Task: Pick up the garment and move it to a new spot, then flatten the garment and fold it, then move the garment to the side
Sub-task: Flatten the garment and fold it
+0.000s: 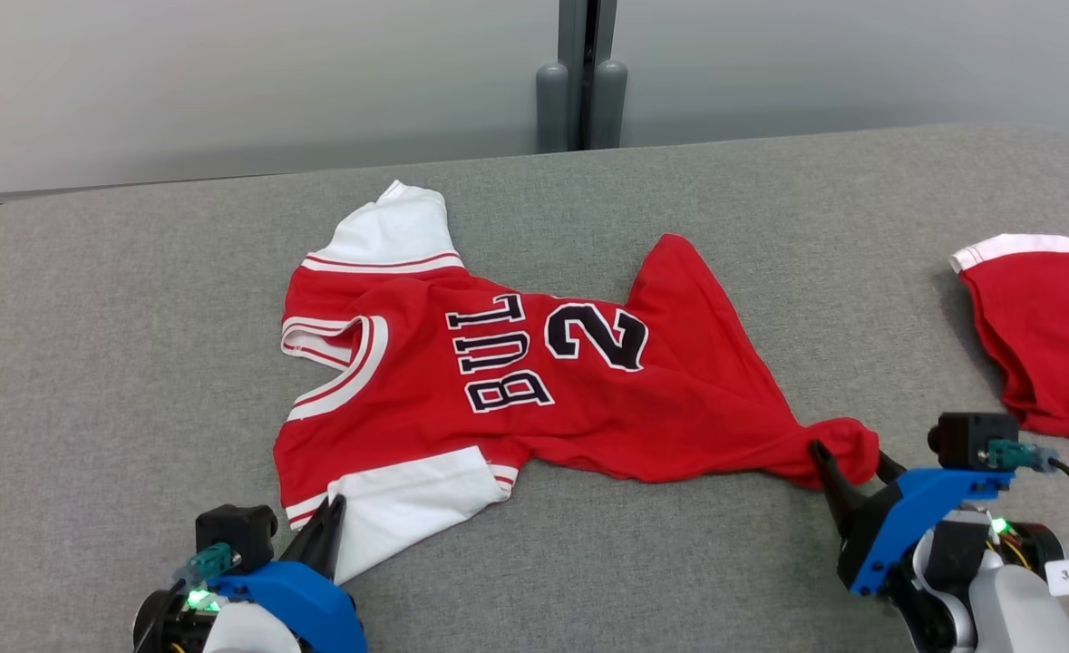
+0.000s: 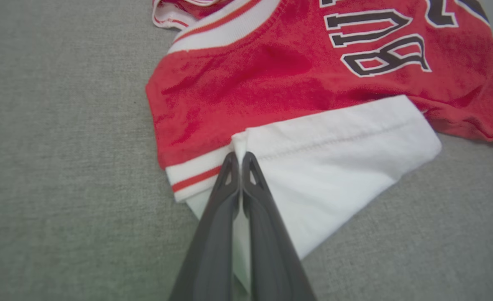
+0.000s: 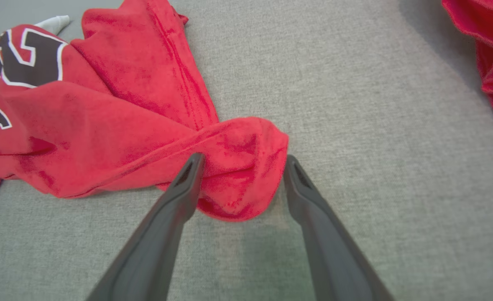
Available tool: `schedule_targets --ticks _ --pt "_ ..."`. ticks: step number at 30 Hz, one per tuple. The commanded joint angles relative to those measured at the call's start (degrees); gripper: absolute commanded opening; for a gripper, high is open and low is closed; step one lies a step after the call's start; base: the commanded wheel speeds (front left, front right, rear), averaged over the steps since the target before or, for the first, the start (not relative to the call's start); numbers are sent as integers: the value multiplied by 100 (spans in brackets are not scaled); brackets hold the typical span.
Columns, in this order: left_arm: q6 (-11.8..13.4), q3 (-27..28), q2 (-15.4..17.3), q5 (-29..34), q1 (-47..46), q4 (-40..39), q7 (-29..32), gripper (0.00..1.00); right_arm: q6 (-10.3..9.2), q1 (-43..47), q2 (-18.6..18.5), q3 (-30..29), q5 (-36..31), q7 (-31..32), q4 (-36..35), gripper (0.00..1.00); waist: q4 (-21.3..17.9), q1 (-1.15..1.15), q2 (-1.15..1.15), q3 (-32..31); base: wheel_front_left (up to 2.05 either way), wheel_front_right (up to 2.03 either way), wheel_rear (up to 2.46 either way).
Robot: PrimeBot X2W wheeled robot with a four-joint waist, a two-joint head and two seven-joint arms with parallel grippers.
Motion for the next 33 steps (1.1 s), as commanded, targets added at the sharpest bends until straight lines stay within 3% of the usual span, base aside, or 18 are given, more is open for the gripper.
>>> schedule_targets --ticks 1,9,15,23,28,33 --pt "-24 7 38 -18 -87 -37 -24 0 1 -128 -17 35 9 -27 17 0 8 -1 0 6 0 0 0" --pt "-175 324 140 -148 -440 -901 -441 0 1 -442 -205 385 49 -437 -550 0 37 -1 0 -59 0 0 0" --pt "-272 745 833 -151 -1076 -2597 -84 0 1 -580 -781 642 47 -115 -2045 0 34 -1 0 -151 0 0 0" --pt "-167 1154 1674 -249 -2039 -4365 1118 0 1 -1116 -1769 730 93 605 -3696 0 -66 -1 0 68 0 0 0" --pt "-340 1183 1933 -268 -2815 -4184 1647 0 1 -1965 -2238 991 456 697 -3393 0 -166 -1 0 646 0 0 0" --pt "-668 975 1966 209 -3987 -2975 1638 0 1 -3483 -2116 1602 726 86 -1961 0 -336 -1 0 1358 0 0 0"
